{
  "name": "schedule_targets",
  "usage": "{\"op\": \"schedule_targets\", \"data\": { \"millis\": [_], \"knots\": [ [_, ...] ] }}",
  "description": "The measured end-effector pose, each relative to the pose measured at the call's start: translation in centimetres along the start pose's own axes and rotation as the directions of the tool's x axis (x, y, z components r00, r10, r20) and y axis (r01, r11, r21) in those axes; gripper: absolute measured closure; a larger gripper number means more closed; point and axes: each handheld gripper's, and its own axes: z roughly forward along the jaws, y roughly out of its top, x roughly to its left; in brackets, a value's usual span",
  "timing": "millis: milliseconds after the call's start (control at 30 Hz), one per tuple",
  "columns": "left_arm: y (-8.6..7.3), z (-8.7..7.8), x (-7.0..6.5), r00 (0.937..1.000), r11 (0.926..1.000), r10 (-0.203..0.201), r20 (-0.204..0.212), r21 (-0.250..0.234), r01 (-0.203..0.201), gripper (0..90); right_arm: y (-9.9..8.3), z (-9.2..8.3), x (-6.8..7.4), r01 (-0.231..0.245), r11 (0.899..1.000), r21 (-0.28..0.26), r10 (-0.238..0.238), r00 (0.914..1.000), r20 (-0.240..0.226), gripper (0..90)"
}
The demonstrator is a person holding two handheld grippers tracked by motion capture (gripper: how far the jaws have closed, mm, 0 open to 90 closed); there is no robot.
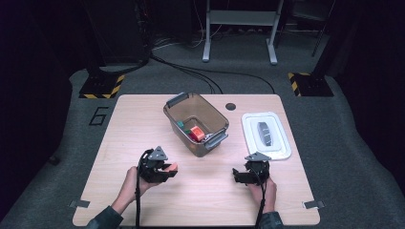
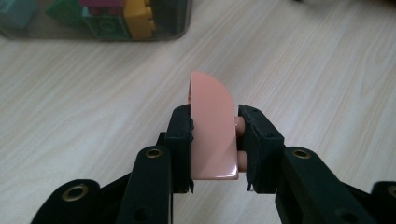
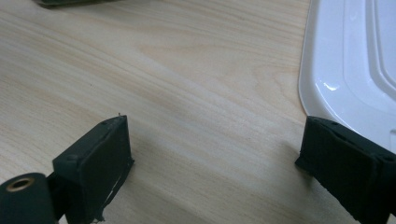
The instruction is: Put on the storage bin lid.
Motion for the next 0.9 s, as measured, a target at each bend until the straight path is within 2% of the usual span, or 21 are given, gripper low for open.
{"op": "schedule_targets", "data": {
  "millis": [33, 200, 233, 367, 400, 633, 900],
  "knots": [
    [0.2, -0.1, 0.1, 0.9999, 1.0, -0.004, 0.01, -0.002, 0.004, 66.7, 0.0, 0.0, 0.0, 0.0, 1.0, 0.0, 0.0, 1.0, 0.0, 7.8],
    [1.1, -0.8, 0.7, 1.0, 0.9999, 0.0, 0.008, -0.015, 0.0, 66.7, 0.0, 0.0, 0.0, 0.0, 1.0, 0.0, 0.0, 1.0, 0.0, 7.8],
    [1.3, -1.0, 0.9, 1.0, 1.0, 0.003, 0.006, -0.005, -0.003, 66.7, 0.0, 0.0, 0.0, 0.0, 1.0, 0.0, 0.0, 1.0, 0.0, 7.8],
    [2.1, -1.5, 1.4, 1.0, 0.9997, 0.006, -0.004, -0.024, -0.006, 66.7, 0.0, 0.0, 0.0, 0.0, 1.0, 0.0, 0.0, 1.0, 0.0, 7.8],
    [2.3, -1.7, 1.5, 1.0, 0.9998, 0.003, 0.004, -0.019, -0.002, 66.8, 0.0, 0.0, 0.0, 0.0, 1.0, 0.0, 0.0, 1.0, 0.0, 7.8],
    [3.7, -2.7, 2.2, 0.9997, 0.9993, 0.012, -0.02, -0.036, -0.013, 66.8, 0.0, 0.0, 0.0, 0.0, 1.0, 0.0, 0.0, 1.0, 0.0, 7.8],
    [5.3, -3.5, 2.8, 0.9994, 0.9988, 0.021, -0.028, -0.044, -0.022, 66.7, 0.0, 0.0, 0.0, 0.0, 1.0, 0.0, 0.0, 1.0, 0.0, 7.8]
  ]
}}
